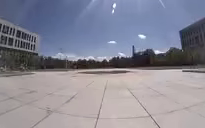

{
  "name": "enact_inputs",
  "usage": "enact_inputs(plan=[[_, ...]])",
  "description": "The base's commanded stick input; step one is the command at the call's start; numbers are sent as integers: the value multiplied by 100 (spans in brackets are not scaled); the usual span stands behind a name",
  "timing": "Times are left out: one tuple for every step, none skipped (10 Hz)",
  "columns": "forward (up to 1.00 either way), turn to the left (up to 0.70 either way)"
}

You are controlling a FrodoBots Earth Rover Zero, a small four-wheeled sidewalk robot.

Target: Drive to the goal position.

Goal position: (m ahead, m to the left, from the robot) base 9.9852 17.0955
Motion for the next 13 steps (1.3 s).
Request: enact_inputs(plan=[[45,0],[41,0],[36,0],[35,0],[33,0],[33,0],[33,0],[33,0],[33,0],[33,0],[32,0],[32,0],[33,0]])
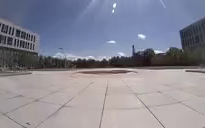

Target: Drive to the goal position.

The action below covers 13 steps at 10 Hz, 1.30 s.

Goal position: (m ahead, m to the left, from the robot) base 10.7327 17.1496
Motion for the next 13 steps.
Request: enact_inputs(plan=[[33,0],[32,0],[33,0],[32,0],[32,0],[32,0],[32,0],[32,0],[32,0],[33,0],[33,0],[32,0],[32,0]])
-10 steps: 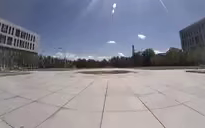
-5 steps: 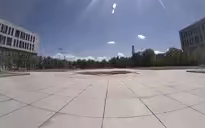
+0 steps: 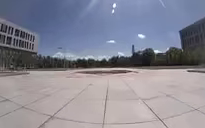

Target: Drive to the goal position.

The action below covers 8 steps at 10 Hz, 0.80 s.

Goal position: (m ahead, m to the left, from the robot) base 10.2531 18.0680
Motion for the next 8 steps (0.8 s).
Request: enact_inputs(plan=[[32,0],[32,0],[32,0],[31,0],[32,0],[31,0],[31,0],[31,0]])
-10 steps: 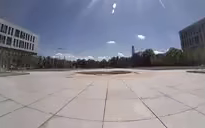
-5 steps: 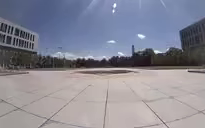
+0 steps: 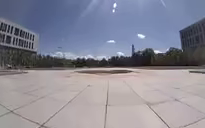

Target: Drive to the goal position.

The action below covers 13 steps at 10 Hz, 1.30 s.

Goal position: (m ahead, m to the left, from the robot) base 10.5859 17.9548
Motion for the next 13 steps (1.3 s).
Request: enact_inputs(plan=[[31,0],[31,0],[30,0],[31,0],[30,0],[30,0],[30,0],[30,0],[30,0],[30,0],[30,0],[30,0],[30,0]])
